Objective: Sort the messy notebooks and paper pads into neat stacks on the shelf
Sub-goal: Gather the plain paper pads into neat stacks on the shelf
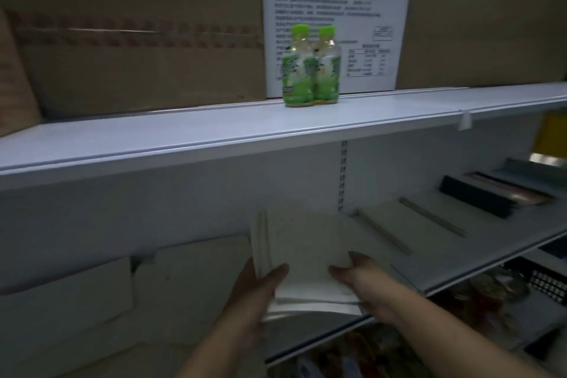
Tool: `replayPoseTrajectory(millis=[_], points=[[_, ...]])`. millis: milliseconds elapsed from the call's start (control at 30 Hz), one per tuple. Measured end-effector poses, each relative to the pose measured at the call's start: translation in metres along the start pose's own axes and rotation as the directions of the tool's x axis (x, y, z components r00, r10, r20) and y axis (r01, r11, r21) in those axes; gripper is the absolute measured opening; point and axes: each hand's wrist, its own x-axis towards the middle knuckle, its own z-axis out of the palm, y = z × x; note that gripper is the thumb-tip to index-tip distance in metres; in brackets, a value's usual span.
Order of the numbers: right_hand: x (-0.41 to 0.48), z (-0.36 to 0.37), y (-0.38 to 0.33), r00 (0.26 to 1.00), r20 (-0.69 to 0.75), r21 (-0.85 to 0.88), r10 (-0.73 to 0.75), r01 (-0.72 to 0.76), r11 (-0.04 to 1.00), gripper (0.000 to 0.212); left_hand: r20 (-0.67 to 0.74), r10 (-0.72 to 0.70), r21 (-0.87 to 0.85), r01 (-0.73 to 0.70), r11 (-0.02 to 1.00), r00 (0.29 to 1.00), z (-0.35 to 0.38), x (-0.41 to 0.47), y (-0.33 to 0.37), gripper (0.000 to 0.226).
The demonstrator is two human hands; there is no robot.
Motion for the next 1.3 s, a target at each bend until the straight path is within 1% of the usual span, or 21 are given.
replayPoseTrajectory(millis=[100, 200, 267, 333, 367, 400, 433, 500, 533, 600, 667, 733, 800, 900, 1000, 1067, 1133, 1167, 1233, 1267, 1300], points=[[-0.002, -0.049, 0.002, 1.000, 0.013, 0.038, 0.019, -0.019, 0.999, 0.040, 0.048, -0.056, -0.064, 0.059, 0.996, 0.997, 0.053, 0.004, -0.014, 0.033], [-0.005, -0.103, 0.001, 1.000, -0.007, 0.063, 0.019, -0.018, 0.998, 0.035, 0.084, -0.103, -0.096, 0.111, 0.989, 0.991, 0.108, 0.008, -0.021, 0.034], [-0.008, -0.137, -0.002, 0.999, -0.045, 0.040, -0.007, 0.008, 0.999, 0.034, 0.138, -0.162, -0.114, 0.179, 0.977, 0.977, 0.142, 0.010, -0.020, 0.032], [-0.010, -0.172, -0.004, 0.997, -0.069, -0.002, -0.035, 0.035, 0.999, 0.037, 0.226, -0.235, -0.153, 0.272, 0.950, 0.945, 0.174, 0.012, -0.017, 0.028], [-0.011, -0.188, -0.005, 0.996, -0.074, -0.021, -0.047, 0.045, 0.999, 0.038, 0.238, -0.271, -0.165, 0.313, 0.935, 0.933, 0.190, 0.016, -0.016, 0.026], [-0.012, -0.203, -0.006, 0.995, -0.080, -0.034, -0.055, 0.053, 0.998, 0.038, 0.216, -0.288, -0.165, 0.325, 0.931, 0.933, 0.207, 0.018, -0.016, 0.023], [-0.012, -0.216, -0.005, 0.995, -0.082, -0.046, -0.060, 0.057, 0.997, 0.037, 0.179, -0.265, -0.145, 0.292, 0.945, 0.947, 0.224, 0.021, -0.019, 0.021], [-0.013, -0.238, -0.003, 0.995, -0.093, -0.070, -0.047, 0.040, 0.997, 0.038, 0.090, -0.154, -0.051, 0.159, 0.986, 0.984, 0.257, 0.028, -0.033, 0.019], [-0.012, -0.249, -0.002, 0.994, -0.108, -0.075, -0.027, 0.019, 0.997, 0.040, 0.068, -0.123, -0.013, 0.124, 0.992, 0.990, 0.271, 0.030, -0.040, 0.024], [-0.011, -0.272, 0.000, 0.992, -0.126, -0.068, 0.023, -0.032, 0.997, 0.042, 0.070, -0.110, -0.006, 0.111, 0.994, 0.991, 0.295, 0.034, -0.049, 0.033], [-0.010, -0.293, -0.003, 0.987, -0.148, -0.079, 0.064, -0.076, 0.994, 0.040, 0.079, -0.119, -0.022, 0.121, 0.992, 0.990, 0.315, 0.039, -0.053, 0.036], [-0.004, -0.311, -0.006, 0.980, -0.186, -0.097, 0.075, -0.094, 0.991, 0.041, 0.081, -0.121, -0.029, 0.124, 0.992, 0.989, 0.331, 0.047, -0.055, 0.040], [0.007, -0.323, -0.011, 0.975, -0.214, -0.124, 0.066, -0.094, 0.988, 0.043, 0.059, -0.148, -0.020, 0.150, 0.989, 0.987, 0.346, 0.059, -0.055, 0.048], [0.027, -0.343, -0.019, 0.967, -0.254, -0.211, 0.034, -0.090, 0.973, 0.046, 0.032, -0.202, -0.010, 0.202, 0.979, 0.979, 0.367, 0.085, -0.059, 0.057], [0.051, -0.362, -0.034, 0.958, -0.283, -0.237, 0.039, -0.109, 0.965, 0.047, 0.034, -0.249, -0.041, 0.251, 0.967, 0.968, 0.390, 0.110, -0.058, 0.060], [0.070, -0.374, -0.043, 0.947, -0.318, -0.227, 0.050, -0.127, 0.965, 0.043, 0.025, -0.292, -0.036, 0.293, 0.955, 0.956, 0.406, 0.130, -0.058, 0.059], [0.094, -0.388, -0.050, 0.924, -0.376, -0.242, 0.066, -0.167, 0.956, 0.036, 0.064, -0.321, -0.062, 0.325, 0.944, 0.945, 0.421, 0.150, -0.061, 0.057], [0.105, -0.394, -0.052, 0.915, -0.396, -0.276, 0.074, -0.196, 0.941, 0.036, 0.071, -0.327, -0.074, 0.331, 0.941, 0.943, 0.428, 0.161, -0.066, 0.059], [0.122, -0.403, -0.055, 0.909, -0.408, -0.362, 0.090, -0.251, 0.898, 0.035, 0.077, -0.321, -0.042, 0.325, 0.945, 0.944, 0.439, 0.190, -0.086, 0.076], [0.128, -0.408, -0.056, 0.908, -0.408, -0.387, 0.099, -0.270, 0.882, 0.036, 0.093, -0.334, -0.026, 0.337, 0.941, 0.938, 0.442, 0.194, -0.085, 0.077], [0.134, -0.413, -0.057, 0.906, -0.407, -0.400, 0.112, -0.287, 0.870, 0.037, 0.120, -0.339, -0.037, 0.346, 0.938, 0.933, 0.445, 0.193, -0.077, 0.066]])
